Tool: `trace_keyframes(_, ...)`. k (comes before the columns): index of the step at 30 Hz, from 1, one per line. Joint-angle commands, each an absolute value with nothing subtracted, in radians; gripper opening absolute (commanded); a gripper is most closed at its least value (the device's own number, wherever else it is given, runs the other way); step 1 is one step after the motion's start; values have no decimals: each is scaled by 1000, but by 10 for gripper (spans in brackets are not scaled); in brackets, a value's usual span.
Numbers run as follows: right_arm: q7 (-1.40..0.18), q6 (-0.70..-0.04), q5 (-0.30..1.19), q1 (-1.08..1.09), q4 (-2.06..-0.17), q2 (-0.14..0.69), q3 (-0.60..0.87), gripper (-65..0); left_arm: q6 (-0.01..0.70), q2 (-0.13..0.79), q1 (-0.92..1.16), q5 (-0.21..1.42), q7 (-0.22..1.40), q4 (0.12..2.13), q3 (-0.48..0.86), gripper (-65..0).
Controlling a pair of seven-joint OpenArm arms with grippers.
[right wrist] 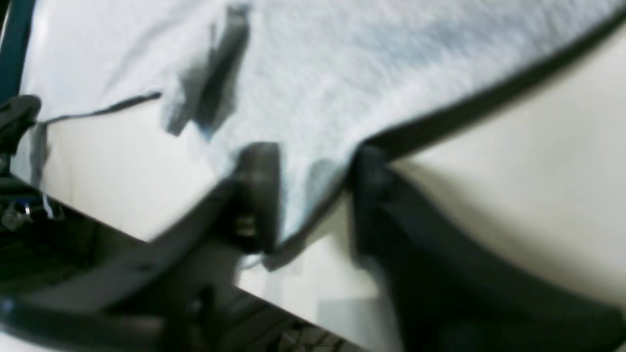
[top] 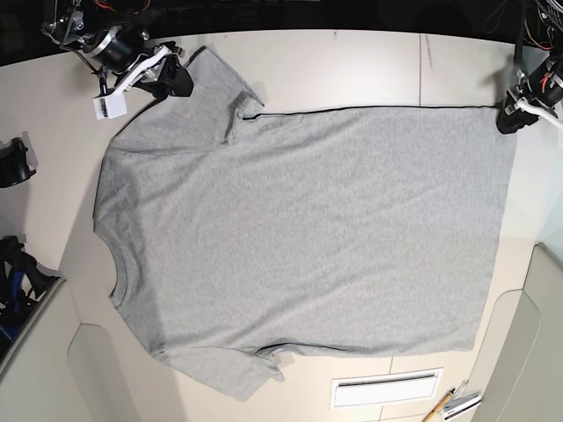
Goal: Fold the T-shirt properly
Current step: 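Move both grippers down to the shirt's shoulder and hem corners, then grasp the shirt edge with both grippers and lift it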
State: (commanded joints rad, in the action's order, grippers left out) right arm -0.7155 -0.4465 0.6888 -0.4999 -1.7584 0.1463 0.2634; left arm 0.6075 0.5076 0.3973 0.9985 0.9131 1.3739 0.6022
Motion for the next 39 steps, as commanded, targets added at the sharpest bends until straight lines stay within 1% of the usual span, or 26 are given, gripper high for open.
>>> trace_keyframes(2,-714,-461,688,-490,-1758,146,263,-623,607,508,400,1006,913,1374,602,-629)
trace_keyframes(3,-704,-461,677,-487,-1758,146,263,-650,607,508,400,1006,913,1374,602,-650)
trace_keyframes(5,-696,-461,662,-482,-1759,146,263,-650,621,513,400,1006,902,1374,602,-650)
trace_keyframes(8,-712,-463,671,-482,-1770,146,263,-650,673,542,400,1028,895,1376,602,-650)
trace_keyframes(11,-742,-522,705,-492,-1808,146,277,-650,686,580,400,1059,921,1391,603,-650)
trace_keyframes(14,-758,-532,747,-530,-1860,147,312,-650,686,598,403,1058,994,1430,603,-650)
trace_keyframes(16,-764,-558,786,-566,-1893,147,334,-650,690,598,403,1059,1022,1452,603,-650)
trace_keyframes(18,-764,-566,798,-604,-1919,147,344,-650,698,599,403,1081,1047,1465,603,-650)
trace_keyframes(23,-769,-577,828,-681,-1973,147,387,-650,698,599,405,1248,1232,1473,621,-650)
trace_keyframes(25,-783,-578,839,-683,-1973,147,410,-650,698,599,405,1283,1267,1473,650,-650)
trace_keyframes(28,-791,-583,886,-682,-1973,149,440,-650,698,599,405,1284,1268,1473,702,-650)
trace_keyframes(31,-798,-585,925,-661,-1973,149,445,-650,698,599,404,1328,1261,1473,709,-650)
trace_keyframes(36,-805,-584,923,-580,-1973,149,445,-650,698,604,395,1321,1225,1473,709,-650)
trace_keyframes(39,-805,-584,896,-522,-1973,149,445,-650,698,604,359,1274,1191,1473,709,-650)
